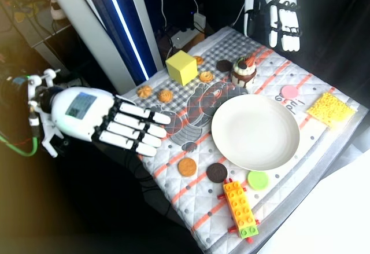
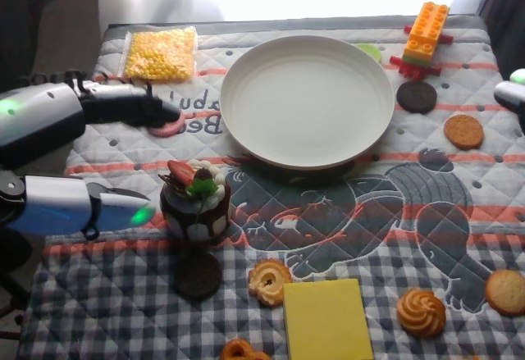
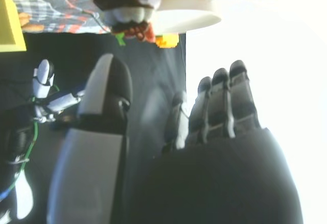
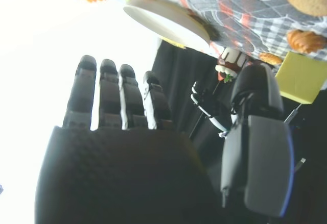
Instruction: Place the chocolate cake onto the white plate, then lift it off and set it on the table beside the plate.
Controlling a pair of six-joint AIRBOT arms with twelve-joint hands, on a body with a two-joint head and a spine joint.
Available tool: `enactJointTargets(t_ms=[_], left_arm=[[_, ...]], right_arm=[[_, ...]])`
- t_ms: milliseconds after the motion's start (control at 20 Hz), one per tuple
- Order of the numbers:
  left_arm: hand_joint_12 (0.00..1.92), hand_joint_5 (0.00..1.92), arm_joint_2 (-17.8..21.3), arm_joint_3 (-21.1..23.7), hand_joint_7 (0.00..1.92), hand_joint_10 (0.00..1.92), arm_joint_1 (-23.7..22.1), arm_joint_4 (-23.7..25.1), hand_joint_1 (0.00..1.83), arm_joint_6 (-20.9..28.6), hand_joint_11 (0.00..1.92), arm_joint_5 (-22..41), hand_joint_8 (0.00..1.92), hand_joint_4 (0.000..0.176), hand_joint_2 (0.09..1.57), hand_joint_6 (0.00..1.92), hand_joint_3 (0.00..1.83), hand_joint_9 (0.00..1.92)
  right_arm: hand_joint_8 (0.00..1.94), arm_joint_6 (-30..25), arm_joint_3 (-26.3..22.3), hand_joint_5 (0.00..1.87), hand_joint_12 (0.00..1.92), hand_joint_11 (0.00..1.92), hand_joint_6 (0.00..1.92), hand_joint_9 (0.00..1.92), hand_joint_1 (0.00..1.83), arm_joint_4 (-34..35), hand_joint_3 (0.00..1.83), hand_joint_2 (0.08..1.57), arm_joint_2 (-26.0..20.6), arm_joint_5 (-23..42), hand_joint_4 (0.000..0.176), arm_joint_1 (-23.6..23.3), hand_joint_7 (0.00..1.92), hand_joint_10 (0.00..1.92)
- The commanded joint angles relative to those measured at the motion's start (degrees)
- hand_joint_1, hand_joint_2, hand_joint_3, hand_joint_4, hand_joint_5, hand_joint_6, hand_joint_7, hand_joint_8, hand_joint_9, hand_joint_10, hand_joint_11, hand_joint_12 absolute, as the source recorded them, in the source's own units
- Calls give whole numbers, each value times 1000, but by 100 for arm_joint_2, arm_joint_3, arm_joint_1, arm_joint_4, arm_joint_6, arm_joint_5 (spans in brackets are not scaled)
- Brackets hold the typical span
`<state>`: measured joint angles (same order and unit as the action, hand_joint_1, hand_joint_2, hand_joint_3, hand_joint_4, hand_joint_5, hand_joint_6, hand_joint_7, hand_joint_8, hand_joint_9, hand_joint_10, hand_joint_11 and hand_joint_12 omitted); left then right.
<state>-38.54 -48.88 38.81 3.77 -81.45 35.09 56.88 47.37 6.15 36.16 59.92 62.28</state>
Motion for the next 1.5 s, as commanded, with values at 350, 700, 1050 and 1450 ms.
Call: enactJointTargets(t_ms=[350,700,1050,1450], left_arm=[[1499,236,74,106,265,551,-123,556,747,444,0,488,0,0,1077,2,0,81],[1170,0,-486,-282,5,82,-619,783,787,439,0,-452,0,22,961,0,0,0],[1356,77,-1019,-616,141,78,-919,991,891,431,0,-1300,22,45,958,13,3,201],[1712,268,-1351,-815,313,1221,-772,1009,1088,430,26,-1591,310,46,1133,471,0,39]], right_arm=[[3,198,-140,51,862,0,2,70,637,-192,0,1220,-95,890,0,-147,62,12],[1,198,-108,0,817,0,0,41,635,-42,0,1213,-7,832,0,-122,17,3],[2,197,-101,0,1091,0,0,71,585,21,0,1214,-4,833,0,-97,32,17],[0,197,-91,0,1222,0,0,81,651,69,0,1201,13,836,0,-73,32,24]])
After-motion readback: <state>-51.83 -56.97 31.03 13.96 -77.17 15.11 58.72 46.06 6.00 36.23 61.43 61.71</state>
